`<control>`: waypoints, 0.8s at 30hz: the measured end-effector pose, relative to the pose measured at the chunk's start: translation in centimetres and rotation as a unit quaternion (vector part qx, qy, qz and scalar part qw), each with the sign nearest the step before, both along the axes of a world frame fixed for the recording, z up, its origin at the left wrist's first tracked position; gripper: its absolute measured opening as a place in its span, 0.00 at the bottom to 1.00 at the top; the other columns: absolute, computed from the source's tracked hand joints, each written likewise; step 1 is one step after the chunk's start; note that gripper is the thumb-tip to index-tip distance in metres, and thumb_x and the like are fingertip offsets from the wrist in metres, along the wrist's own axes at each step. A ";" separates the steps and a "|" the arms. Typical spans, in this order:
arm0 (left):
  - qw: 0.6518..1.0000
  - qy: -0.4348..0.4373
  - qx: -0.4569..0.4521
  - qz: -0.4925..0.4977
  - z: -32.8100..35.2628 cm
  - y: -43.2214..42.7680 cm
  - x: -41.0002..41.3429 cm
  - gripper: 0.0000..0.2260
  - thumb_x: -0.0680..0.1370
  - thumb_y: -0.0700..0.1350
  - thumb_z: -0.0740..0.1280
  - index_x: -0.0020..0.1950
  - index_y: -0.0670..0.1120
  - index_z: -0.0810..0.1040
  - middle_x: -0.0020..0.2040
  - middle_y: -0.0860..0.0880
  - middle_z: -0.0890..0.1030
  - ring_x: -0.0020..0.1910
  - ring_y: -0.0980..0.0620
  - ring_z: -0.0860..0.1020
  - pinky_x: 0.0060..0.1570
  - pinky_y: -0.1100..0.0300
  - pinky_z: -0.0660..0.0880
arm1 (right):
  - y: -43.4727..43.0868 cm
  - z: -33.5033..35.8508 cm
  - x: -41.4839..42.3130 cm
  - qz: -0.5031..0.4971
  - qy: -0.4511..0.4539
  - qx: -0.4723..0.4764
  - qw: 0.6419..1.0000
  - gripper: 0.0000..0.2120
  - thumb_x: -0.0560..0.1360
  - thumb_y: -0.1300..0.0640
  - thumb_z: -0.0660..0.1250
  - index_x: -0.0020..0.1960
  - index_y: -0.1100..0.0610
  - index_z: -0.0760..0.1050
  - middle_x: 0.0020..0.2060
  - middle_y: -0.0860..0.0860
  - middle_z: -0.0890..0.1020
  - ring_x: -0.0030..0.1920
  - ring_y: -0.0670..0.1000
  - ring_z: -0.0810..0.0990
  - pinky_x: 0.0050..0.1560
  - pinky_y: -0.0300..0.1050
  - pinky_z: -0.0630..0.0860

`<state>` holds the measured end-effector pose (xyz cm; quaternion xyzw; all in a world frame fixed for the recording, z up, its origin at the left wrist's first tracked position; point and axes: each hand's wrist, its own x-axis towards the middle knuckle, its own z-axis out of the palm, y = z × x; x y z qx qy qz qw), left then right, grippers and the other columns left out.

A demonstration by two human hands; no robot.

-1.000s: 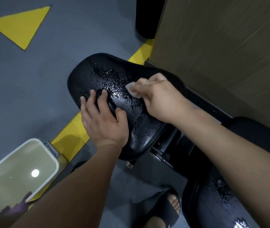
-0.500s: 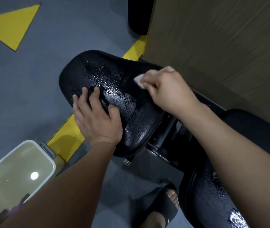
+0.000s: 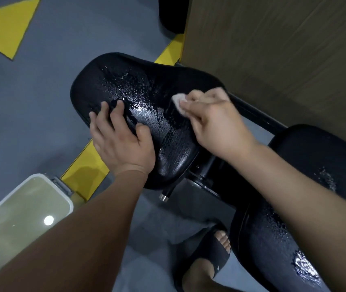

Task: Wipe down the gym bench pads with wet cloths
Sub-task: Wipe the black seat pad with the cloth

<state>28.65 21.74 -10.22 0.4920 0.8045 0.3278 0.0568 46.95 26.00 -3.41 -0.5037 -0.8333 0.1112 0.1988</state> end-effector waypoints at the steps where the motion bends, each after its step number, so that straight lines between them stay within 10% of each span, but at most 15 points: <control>1: 1.000 0.001 -0.002 -0.002 0.0 0.0 0.0 0.28 0.75 0.53 0.57 0.76 0.48 0.70 0.78 0.45 0.66 0.80 0.39 0.58 0.77 0.43 0.56 | -1.7 0.2 -0.5 0.020 0.026 -0.026 0.999 0.12 0.79 0.60 0.66 0.59 0.55 0.84 0.50 0.48 0.84 0.46 0.52 0.72 0.53 0.43 0.72; 6: 1.000 -0.002 -0.004 -0.007 0.0 -0.1 -0.1 0.28 0.75 0.53 0.57 0.76 0.48 0.70 0.78 0.45 0.65 0.80 0.39 0.58 0.76 0.42 0.57 | -5.4 1.8 -0.2 0.179 0.030 -0.054 0.982 0.13 0.80 0.62 0.64 0.61 0.56 0.83 0.54 0.50 0.84 0.46 0.52 0.72 0.52 0.40 0.71; 11: 1.000 -0.008 -0.005 -0.003 0.1 0.0 -0.1 0.28 0.75 0.53 0.56 0.75 0.48 0.71 0.78 0.46 0.66 0.80 0.39 0.58 0.76 0.39 0.58 | -1.2 0.1 1.2 -0.031 0.037 0.012 0.999 0.12 0.79 0.62 0.65 0.58 0.57 0.85 0.49 0.50 0.85 0.45 0.56 0.75 0.51 0.54 0.76; 18: 1.000 -0.002 -0.006 -0.007 0.0 0.0 -0.2 0.28 0.76 0.53 0.57 0.76 0.48 0.70 0.78 0.45 0.65 0.79 0.38 0.58 0.74 0.38 0.60 | -6.6 1.4 1.2 0.150 0.001 -0.041 0.988 0.18 0.79 0.65 0.64 0.67 0.56 0.80 0.59 0.49 0.82 0.49 0.54 0.73 0.54 0.46 0.76; 24: 1.000 -0.011 -0.009 -0.006 -0.1 0.1 -0.2 0.28 0.75 0.52 0.57 0.76 0.49 0.69 0.78 0.47 0.65 0.80 0.39 0.58 0.74 0.36 0.60 | -2.3 -0.2 1.2 -0.030 0.015 0.008 0.999 0.14 0.79 0.63 0.61 0.58 0.59 0.83 0.49 0.49 0.82 0.47 0.56 0.72 0.50 0.54 0.75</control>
